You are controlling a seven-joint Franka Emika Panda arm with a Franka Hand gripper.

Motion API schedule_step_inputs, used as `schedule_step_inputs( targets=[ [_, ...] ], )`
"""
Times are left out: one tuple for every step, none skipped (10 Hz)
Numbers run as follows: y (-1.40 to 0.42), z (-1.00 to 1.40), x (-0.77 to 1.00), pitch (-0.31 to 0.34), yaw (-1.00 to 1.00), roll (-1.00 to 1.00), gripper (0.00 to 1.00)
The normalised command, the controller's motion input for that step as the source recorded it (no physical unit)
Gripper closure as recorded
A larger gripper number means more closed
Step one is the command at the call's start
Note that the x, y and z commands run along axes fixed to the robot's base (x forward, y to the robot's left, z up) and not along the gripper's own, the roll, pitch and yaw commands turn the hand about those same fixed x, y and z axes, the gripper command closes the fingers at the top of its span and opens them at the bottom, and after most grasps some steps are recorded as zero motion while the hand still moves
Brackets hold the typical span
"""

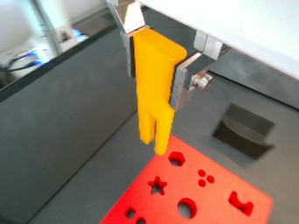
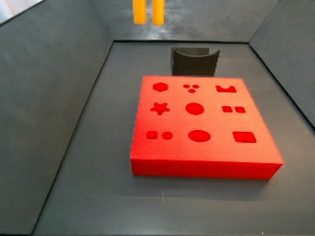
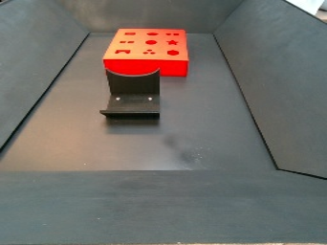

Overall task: Pick up the square-circle object. Move up. Rotate the square-circle object. Move to above the board. Insert the square-circle object.
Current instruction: Move to above the board, then insert the square-circle object.

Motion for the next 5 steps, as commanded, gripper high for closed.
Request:
schedule_step_inputs(
  targets=[
    [-0.05,0.02,0.09,0.207,0.44,0.08,1.0],
    [-0.04,0.02,0.08,0.164,0.27,0.08,1.0],
    [-0.41,-0.55,0.25,-0.103,0.07,0.0,1.0],
    [-0.4,-0.69,0.16,-0.163,0.1,0.0,1.0],
    [-0.41,-0.87,0.11,-0.166,0.12,0.07,1.0]
  ],
)
